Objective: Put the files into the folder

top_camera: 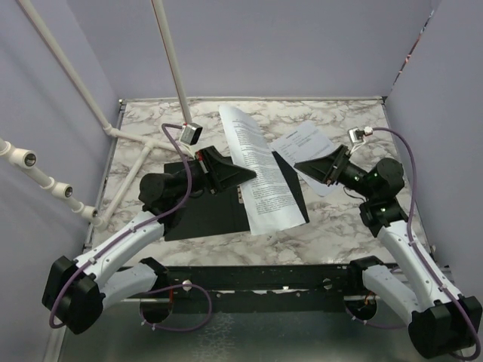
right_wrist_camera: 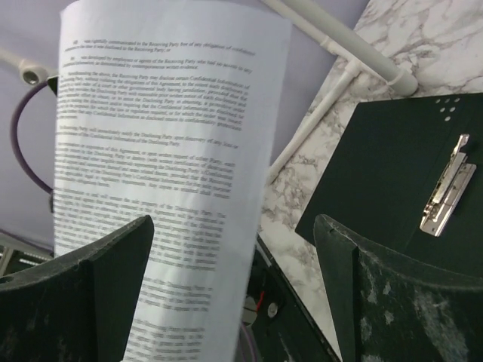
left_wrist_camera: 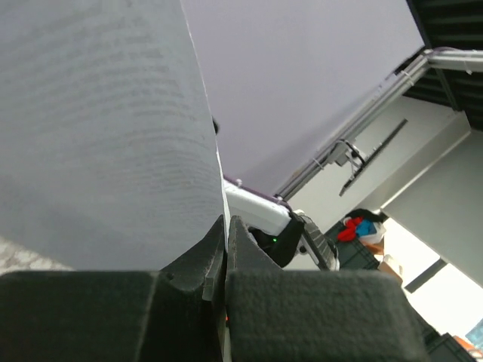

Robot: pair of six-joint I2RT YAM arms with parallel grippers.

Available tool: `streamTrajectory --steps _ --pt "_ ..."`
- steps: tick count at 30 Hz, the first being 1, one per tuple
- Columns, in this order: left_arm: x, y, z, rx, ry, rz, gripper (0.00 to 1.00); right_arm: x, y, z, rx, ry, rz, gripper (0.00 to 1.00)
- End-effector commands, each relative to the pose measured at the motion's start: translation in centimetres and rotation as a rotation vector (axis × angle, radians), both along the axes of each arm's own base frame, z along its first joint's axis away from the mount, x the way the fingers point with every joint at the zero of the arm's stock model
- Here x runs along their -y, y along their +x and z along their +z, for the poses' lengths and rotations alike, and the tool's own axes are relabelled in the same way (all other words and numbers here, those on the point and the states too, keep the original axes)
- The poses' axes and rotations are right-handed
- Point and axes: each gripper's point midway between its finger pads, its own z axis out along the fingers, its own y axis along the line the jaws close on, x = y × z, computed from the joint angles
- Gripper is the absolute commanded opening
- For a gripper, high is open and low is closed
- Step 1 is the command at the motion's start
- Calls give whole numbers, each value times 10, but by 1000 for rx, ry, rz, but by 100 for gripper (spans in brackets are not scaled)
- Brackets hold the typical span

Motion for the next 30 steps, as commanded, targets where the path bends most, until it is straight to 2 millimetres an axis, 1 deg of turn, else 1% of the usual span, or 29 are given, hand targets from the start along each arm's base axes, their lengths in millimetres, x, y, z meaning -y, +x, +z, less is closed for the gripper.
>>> streamTrajectory --steps 1,5,8,11,15,18,20,23,25,30 --pt "-15 -34 36 169 -48 -49 0 -7 -26 17 78 113 123 93" --pt "-20 -43 46 189 -68 -58 0 -8 -38 26 101 204 177 97" --pt "-23 -47 53 203 -78 -62 0 -9 -43 33 86 256 210 98" --pt "-25 -51 62 234 -96 -67 0 -14 -46 36 58 302 241 99" --pt "-29 -63 78 300 -137 -106 0 -19 -45 40 34 346 255 100" --pt "-31 -73 89 339 -174 -147 0 -24 -46 47 34 385 269 100" --pt "-32 -78 93 354 -197 -173 0 -27 -50 54 49 416 296 100" --pt "-31 -84 92 360 -219 -212 0 -29 -59 67 70 478 349 100" --pt "-31 -85 87 353 -223 -225 0 -27 -64 75 81 521 379 100" --pt "-26 -79 68 317 -204 -229 0 -20 -79 90 124 592 440 100"
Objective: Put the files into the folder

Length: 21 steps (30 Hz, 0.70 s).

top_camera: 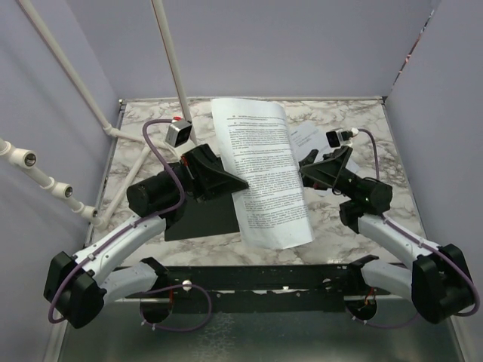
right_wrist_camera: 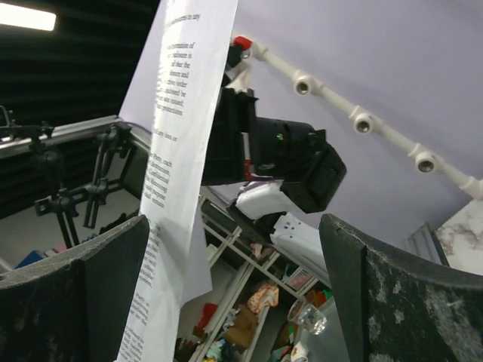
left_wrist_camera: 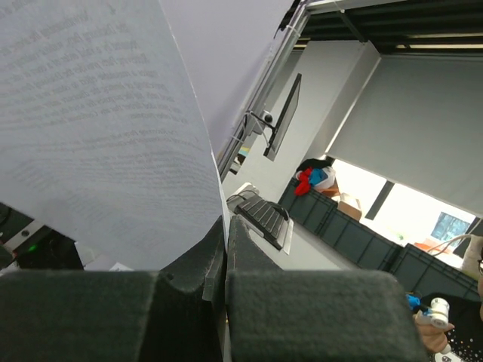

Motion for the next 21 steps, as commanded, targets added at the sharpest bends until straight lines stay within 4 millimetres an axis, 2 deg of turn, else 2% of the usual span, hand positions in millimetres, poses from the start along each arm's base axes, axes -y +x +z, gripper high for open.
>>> streamTrajectory --steps 1,6,12,17,21 --pt "-2 -10 -16 25 2 -37 0 14 -29 34 123 130 46 100" --pt "2 -3 -36 -21 49 -26 0 21 -47 43 184 135 36 100" --pt "12 24 -64 -83 181 100 0 18 -60 37 225 34 15 93" --pt "16 34 -76 -83 265 168 0 14 -58 23 250 -106 -72 83" --pt "18 37 -82 -70 316 190 0 14 -48 14 241 -237 -161 74"
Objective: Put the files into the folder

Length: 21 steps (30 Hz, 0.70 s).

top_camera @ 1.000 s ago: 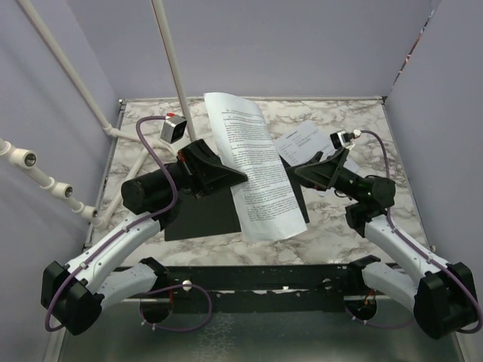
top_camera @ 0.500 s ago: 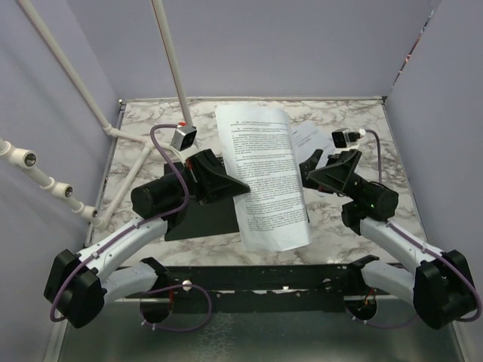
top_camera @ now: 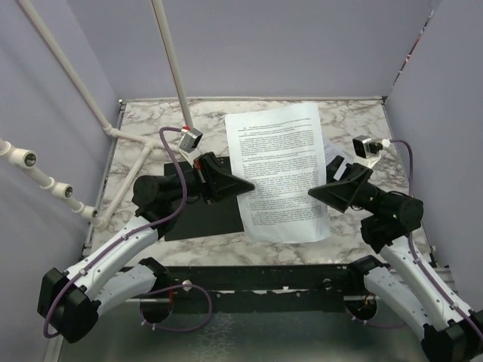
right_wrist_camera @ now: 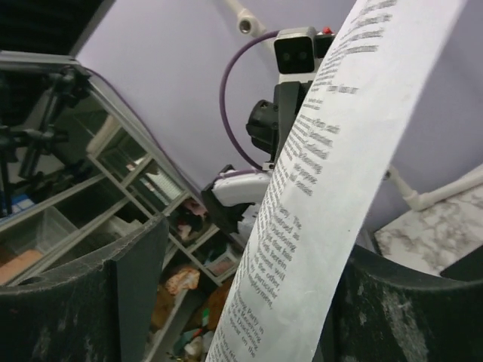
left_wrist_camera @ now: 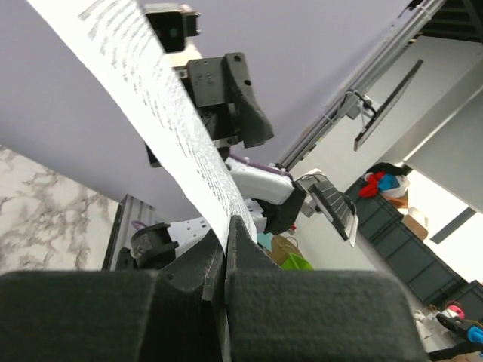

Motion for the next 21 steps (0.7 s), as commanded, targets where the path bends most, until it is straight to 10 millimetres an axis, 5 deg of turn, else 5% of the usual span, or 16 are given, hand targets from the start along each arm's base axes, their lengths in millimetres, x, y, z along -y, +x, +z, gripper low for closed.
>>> streamTrajectory --steps 1,13,21 --pt "4 5 -11 40 103 27 0 -7 17 -20 -12 -193 -119 72" --pt "7 13 -33 71 267 78 0 -10 21 -25 29 -341 -142 46" --pt "4 26 -35 58 296 165 0 -7 23 -36 23 -393 -171 41"
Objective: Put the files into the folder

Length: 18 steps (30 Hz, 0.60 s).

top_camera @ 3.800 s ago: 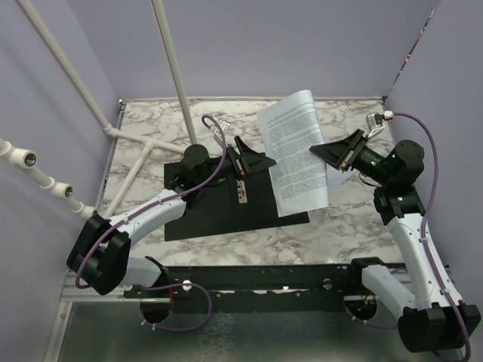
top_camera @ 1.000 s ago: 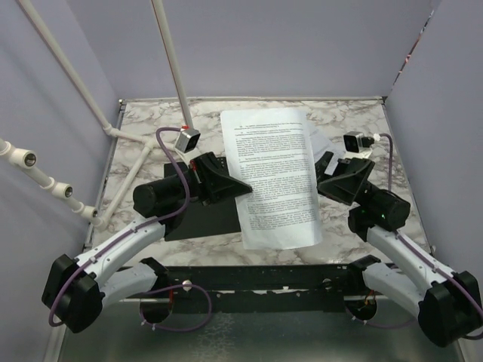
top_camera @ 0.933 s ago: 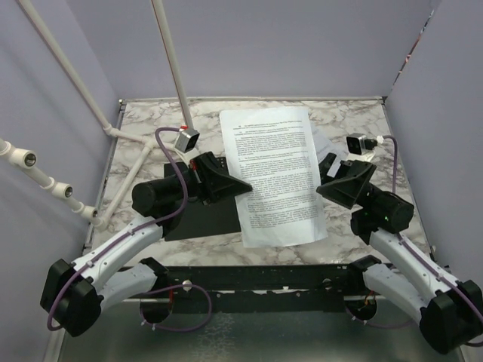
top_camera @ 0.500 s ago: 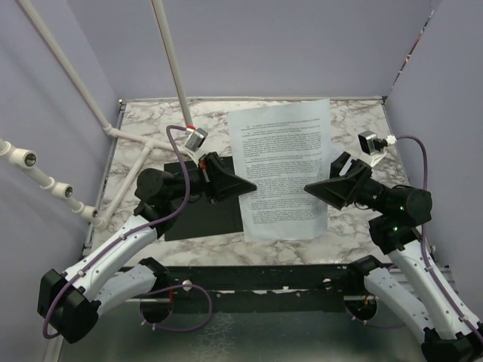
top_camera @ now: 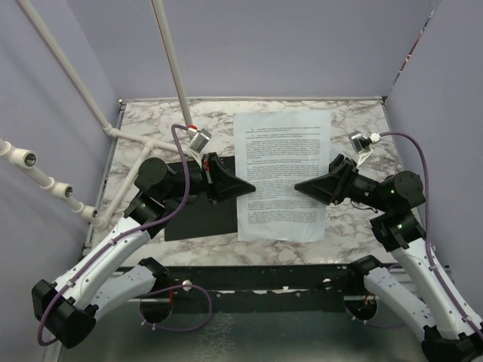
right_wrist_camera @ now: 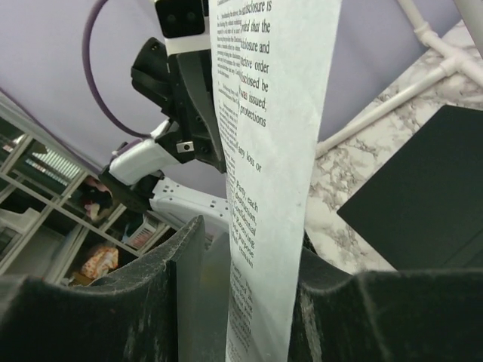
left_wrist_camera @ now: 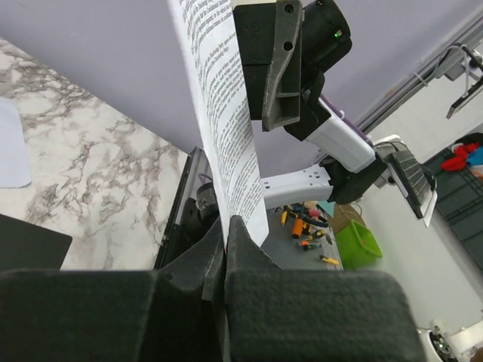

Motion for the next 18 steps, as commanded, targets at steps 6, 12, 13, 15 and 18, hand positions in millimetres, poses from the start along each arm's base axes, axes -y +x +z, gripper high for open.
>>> streamTrajectory --steps 6,12,13,15,18 --pt "-2 12 -6 15 45 66 0 5 -4 -10 12 -83 -37 37" --pt "-3 13 -10 6 63 75 0 9 -1 -17 8 -131 -81 30" --pt "-3 14 -10 6 63 78 0 10 -1 -18 4 -136 -84 28" --pt "-3 14 -11 6 63 80 0 10 1 -22 -2 -142 -87 26" --pt "-2 15 -12 1 56 79 0 9 2 -23 -10 -135 -84 19"
